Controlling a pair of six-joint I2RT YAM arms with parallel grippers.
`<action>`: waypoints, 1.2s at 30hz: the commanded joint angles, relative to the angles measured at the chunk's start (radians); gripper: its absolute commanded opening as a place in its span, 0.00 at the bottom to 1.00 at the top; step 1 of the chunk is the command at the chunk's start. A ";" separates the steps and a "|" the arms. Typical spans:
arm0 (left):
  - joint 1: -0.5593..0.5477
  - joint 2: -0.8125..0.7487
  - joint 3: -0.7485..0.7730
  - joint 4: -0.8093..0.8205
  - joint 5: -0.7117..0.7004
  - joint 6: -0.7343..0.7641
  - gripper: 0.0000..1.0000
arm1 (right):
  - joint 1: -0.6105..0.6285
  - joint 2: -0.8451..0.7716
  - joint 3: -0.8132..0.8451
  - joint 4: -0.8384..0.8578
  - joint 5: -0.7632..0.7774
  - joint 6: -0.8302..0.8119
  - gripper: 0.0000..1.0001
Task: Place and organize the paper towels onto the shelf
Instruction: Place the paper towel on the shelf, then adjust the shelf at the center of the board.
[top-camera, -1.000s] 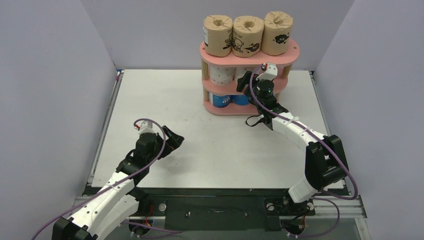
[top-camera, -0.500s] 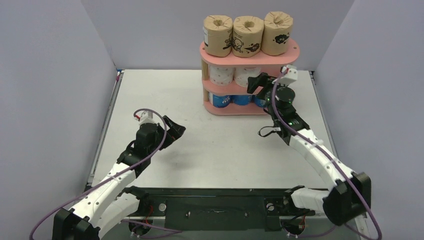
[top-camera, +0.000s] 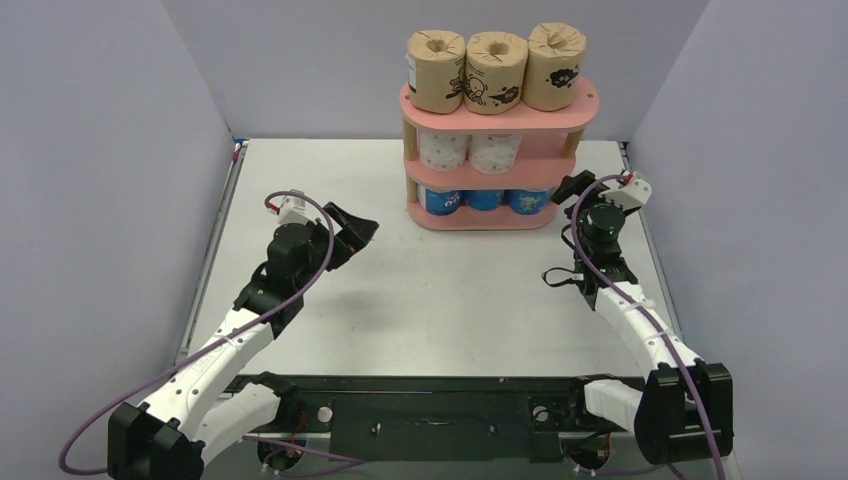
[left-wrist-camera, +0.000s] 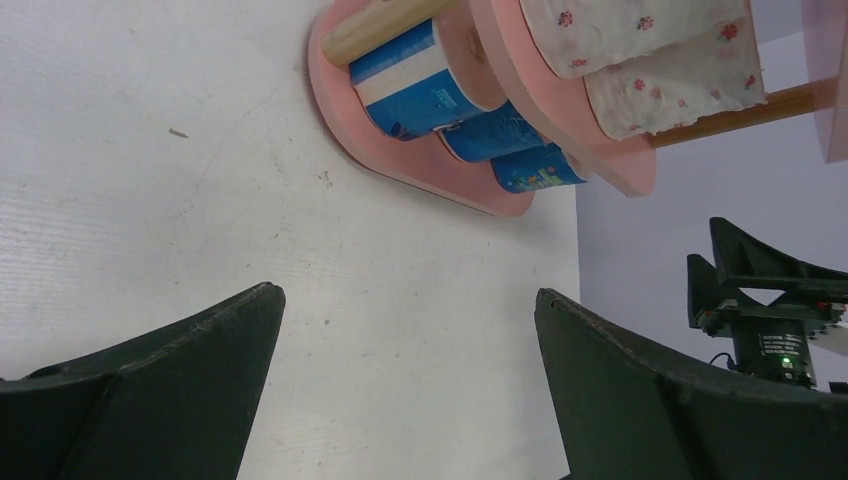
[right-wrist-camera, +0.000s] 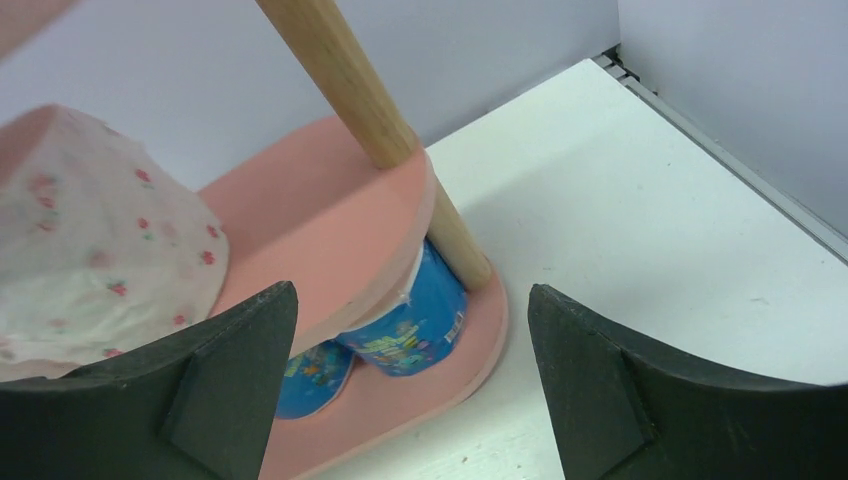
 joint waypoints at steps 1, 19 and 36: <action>0.008 -0.005 0.010 0.099 -0.003 -0.009 0.96 | -0.022 0.057 0.047 0.205 -0.070 -0.079 0.81; 0.080 0.246 0.159 0.410 0.034 -0.003 0.97 | -0.102 0.411 0.194 0.466 -0.188 -0.238 0.76; 0.189 0.594 0.420 0.556 0.211 -0.006 0.99 | -0.086 0.588 0.326 0.521 -0.159 -0.307 0.70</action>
